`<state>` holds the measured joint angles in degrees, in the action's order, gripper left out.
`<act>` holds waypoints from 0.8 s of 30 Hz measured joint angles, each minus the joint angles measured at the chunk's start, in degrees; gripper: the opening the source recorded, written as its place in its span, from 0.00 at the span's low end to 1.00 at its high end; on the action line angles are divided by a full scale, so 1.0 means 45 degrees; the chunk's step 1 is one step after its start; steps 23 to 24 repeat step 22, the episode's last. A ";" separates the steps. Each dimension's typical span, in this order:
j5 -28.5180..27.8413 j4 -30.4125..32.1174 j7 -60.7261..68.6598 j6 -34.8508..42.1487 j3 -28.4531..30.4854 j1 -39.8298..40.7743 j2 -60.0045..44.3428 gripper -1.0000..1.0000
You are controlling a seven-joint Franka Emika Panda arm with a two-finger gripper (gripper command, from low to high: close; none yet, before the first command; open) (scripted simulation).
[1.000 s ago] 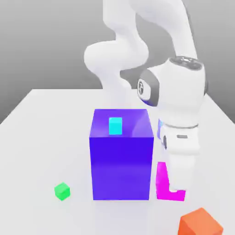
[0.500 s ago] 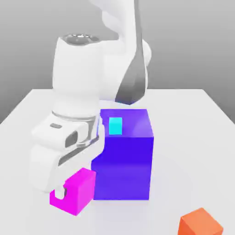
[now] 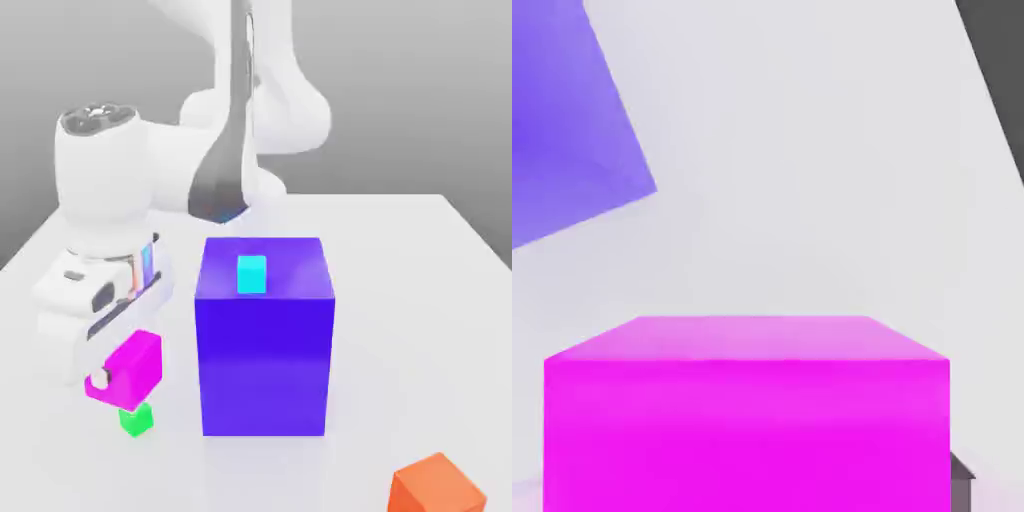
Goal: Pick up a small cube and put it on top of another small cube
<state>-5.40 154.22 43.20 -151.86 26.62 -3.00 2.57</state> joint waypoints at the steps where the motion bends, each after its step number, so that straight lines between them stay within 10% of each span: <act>1: -0.0012 0.0269 0.0225 -0.0031 0.0056 0.0082 0.0198 0.00; 19: 0.3507 0.0461 0.3278 -0.2567 -0.0716 0.0405 -0.2315 0.00; 20: 0.3839 0.0446 0.3515 -0.2695 -0.0921 0.0542 -0.2506 1.00; 24: 0.3839 0.0446 0.3515 -0.2695 -0.0921 0.0542 -0.2506 1.00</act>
